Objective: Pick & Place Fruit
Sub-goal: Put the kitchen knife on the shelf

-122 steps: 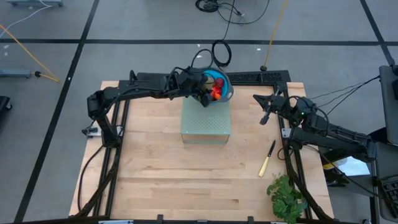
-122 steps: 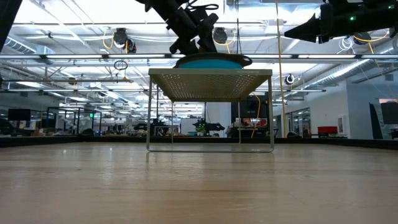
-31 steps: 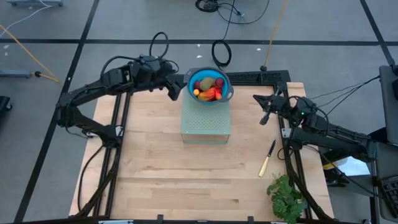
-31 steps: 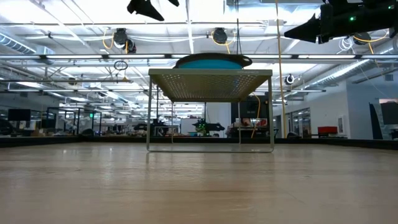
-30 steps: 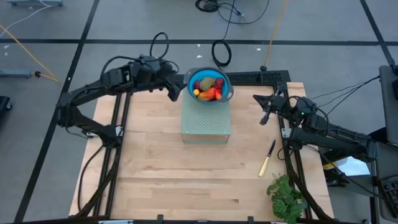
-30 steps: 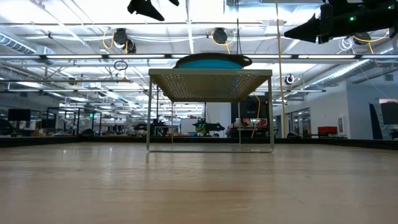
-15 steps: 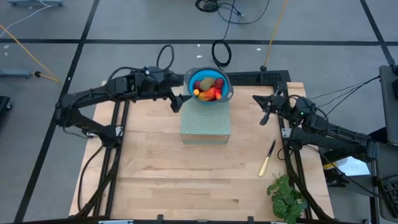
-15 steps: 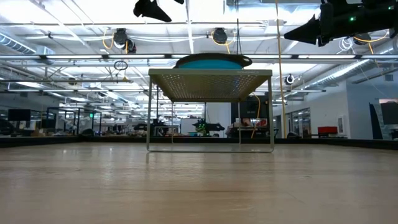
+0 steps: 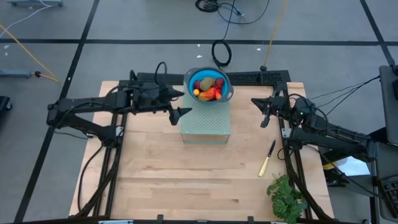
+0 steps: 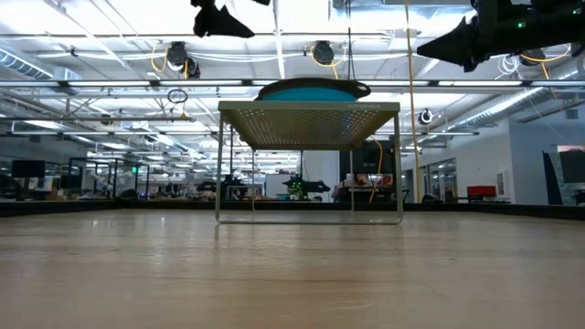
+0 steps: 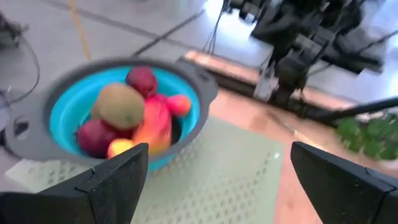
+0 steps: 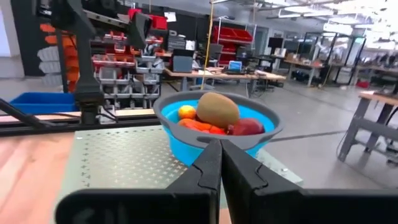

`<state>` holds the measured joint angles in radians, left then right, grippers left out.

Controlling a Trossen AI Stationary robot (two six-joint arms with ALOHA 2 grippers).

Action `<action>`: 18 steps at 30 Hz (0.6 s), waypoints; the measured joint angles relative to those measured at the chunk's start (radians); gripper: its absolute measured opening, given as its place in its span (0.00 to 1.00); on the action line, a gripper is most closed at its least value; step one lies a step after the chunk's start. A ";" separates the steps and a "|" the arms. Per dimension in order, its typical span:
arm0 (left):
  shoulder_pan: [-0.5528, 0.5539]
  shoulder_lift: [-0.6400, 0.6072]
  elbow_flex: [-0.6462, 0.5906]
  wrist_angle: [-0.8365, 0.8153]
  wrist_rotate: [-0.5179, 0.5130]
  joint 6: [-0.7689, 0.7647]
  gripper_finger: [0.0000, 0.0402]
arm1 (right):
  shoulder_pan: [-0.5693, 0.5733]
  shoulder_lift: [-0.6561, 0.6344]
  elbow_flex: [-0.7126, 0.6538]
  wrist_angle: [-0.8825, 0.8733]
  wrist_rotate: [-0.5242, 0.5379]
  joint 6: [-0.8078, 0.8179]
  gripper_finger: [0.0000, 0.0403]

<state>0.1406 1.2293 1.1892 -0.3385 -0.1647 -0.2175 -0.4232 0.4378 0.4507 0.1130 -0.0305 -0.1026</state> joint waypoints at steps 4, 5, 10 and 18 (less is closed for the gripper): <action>-0.028 -0.062 -0.099 0.073 -0.002 -0.010 0.98 | 0.000 0.011 0.000 -0.001 -0.001 0.051 0.01; -0.035 -0.077 -0.122 0.102 -0.002 -0.012 0.98 | 0.000 0.014 0.000 -0.001 -0.001 0.066 0.01; -0.069 -0.163 -0.244 0.181 -0.035 -0.028 0.98 | 0.000 0.039 0.000 -0.001 -0.026 0.095 0.01; -0.105 -0.293 -0.410 0.248 -0.063 -0.047 0.98 | 0.000 0.080 0.000 -0.004 -0.051 0.173 0.01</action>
<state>0.0359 0.9359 0.7797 -0.0907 -0.2281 -0.2646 -0.4232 0.5182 0.4507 0.1095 -0.0818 0.0702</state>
